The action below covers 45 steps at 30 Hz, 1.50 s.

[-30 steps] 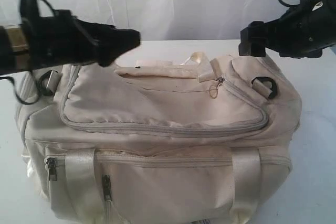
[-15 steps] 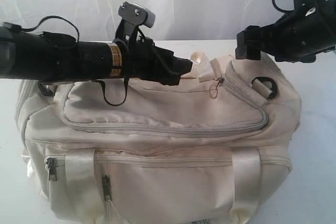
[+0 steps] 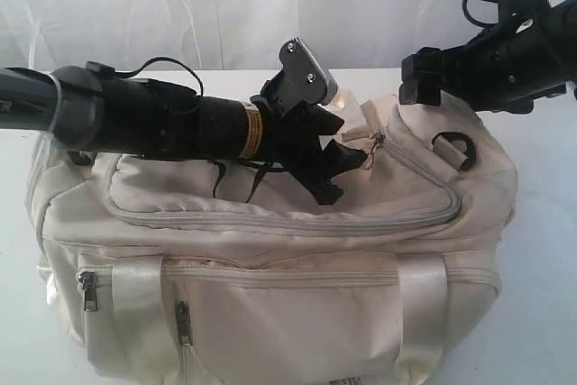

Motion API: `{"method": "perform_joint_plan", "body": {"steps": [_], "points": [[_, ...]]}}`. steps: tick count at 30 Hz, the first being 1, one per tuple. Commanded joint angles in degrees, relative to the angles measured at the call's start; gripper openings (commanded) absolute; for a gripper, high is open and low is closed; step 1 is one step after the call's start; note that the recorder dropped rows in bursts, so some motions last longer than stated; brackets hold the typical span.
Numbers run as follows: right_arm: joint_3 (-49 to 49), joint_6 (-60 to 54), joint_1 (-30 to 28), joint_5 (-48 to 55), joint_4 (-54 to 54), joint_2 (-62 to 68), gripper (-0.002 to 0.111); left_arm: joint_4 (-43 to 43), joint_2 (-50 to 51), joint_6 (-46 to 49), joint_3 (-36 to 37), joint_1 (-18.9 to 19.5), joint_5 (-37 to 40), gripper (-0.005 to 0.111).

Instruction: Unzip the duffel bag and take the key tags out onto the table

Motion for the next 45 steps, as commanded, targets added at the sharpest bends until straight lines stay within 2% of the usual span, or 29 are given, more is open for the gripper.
{"method": "perform_joint_plan", "body": {"steps": [1,11,17,30,34,37,39,40,41,45], "points": [[0.32,0.0,-0.55,-0.08,0.37,0.85,0.076,0.45,1.33,5.21,-0.92,-0.5,1.29,0.061],[0.32,0.0,-0.55,0.3,1.38,1.23,0.076,0.5,5.97,5.3,-5.93,-0.5,-0.4,0.061],[0.32,0.0,-0.55,-0.12,1.6,1.23,0.076,0.5,7.35,5.3,-6.19,-0.5,-5.51,0.061],[0.32,0.0,-0.55,-0.72,2.63,1.23,0.076,0.5,8.6,5.8,-6.28,-2.65,-5.36,0.061],[0.32,0.0,-0.55,-0.72,2.67,1.23,0.076,0.5,10.12,5.8,-6.28,-2.65,-2.93,0.06],[0.32,0.0,-0.55,-0.72,2.67,1.23,0.076,0.5,10.24,5.8,-6.28,-2.65,-2.8,0.051],[0.32,0.0,-0.55,-0.72,2.67,1.23,0.076,0.5,10.24,5.8,-6.28,-2.65,-2.8,0.033],[0.32,0.0,-0.55,-0.72,2.67,1.23,0.076,0.5,10.24,5.8,-6.28,-2.65,-2.8,0.03],[0.32,0.0,-0.55,-0.72,2.67,1.23,0.076,0.5,10.24,5.8,-6.28,-2.65,-2.8,0.021],[0.32,0.0,-0.55,-0.72,2.67,1.23,0.076,0.5,9.9,5.65,-6.28,-2.53,-2.8,0.003]]}}
